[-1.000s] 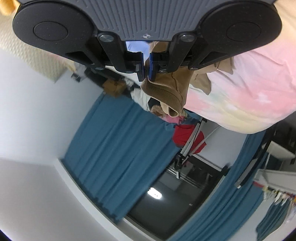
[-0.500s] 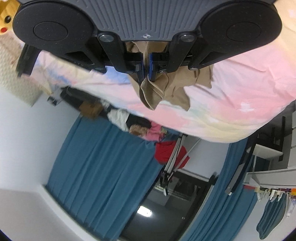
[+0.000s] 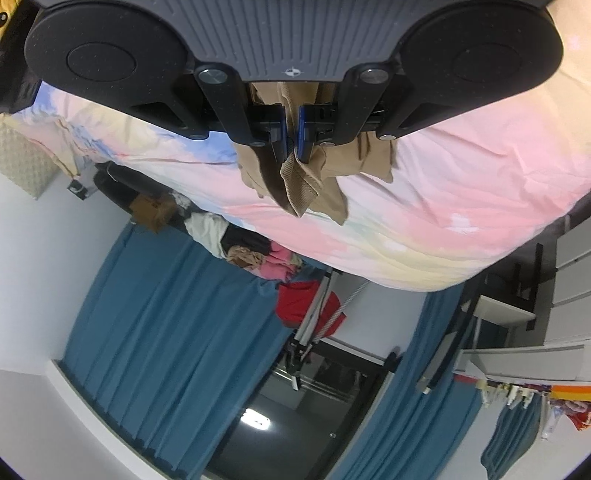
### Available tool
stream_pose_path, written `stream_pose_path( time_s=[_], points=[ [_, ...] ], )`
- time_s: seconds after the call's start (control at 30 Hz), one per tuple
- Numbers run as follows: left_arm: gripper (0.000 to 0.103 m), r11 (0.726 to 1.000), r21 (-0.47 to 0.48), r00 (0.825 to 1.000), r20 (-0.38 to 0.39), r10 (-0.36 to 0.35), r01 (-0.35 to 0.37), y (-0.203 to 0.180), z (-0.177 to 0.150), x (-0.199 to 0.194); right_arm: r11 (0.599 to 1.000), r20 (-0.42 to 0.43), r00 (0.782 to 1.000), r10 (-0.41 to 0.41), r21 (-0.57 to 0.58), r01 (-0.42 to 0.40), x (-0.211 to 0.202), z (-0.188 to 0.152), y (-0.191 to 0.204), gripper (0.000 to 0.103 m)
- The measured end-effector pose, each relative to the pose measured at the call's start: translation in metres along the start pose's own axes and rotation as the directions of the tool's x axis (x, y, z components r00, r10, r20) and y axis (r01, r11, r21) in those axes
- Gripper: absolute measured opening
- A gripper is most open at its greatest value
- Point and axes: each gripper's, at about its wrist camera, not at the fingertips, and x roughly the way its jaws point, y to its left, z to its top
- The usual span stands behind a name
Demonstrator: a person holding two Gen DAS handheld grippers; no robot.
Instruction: Fold clothes
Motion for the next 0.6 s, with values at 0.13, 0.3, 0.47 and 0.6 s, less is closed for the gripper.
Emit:
stream_pose_path(
  time_s=[0.13,0.3,0.47,0.6],
  points=[
    [0.006,0.998,-0.035,0.995,0.088,0.045,-0.042,0.001,0.001,-0.012,0.994,-0.056,0.993,-0.100,0.036,0.102,0.016,-0.004,-0.011,0.051],
    [0.006,0.997,-0.053,0.986,0.152,0.067,-0.060,0.001,0.005,-0.020,0.988,-0.106,0.989,-0.102,0.109,0.113,0.023,-0.005,-0.028,0.051],
    [0.006,0.997,-0.049,0.984,0.165,0.067,-0.060,-0.002,0.004,-0.022,0.982,-0.108,0.984,-0.142,0.113,0.154,0.024,-0.007,-0.033,0.051],
    [0.006,0.997,-0.030,0.985,0.156,0.070,-0.066,-0.004,0.003,-0.020,0.964,-0.029,0.977,-0.210,0.159,0.212,0.011,0.000,-0.042,0.051]
  ],
)
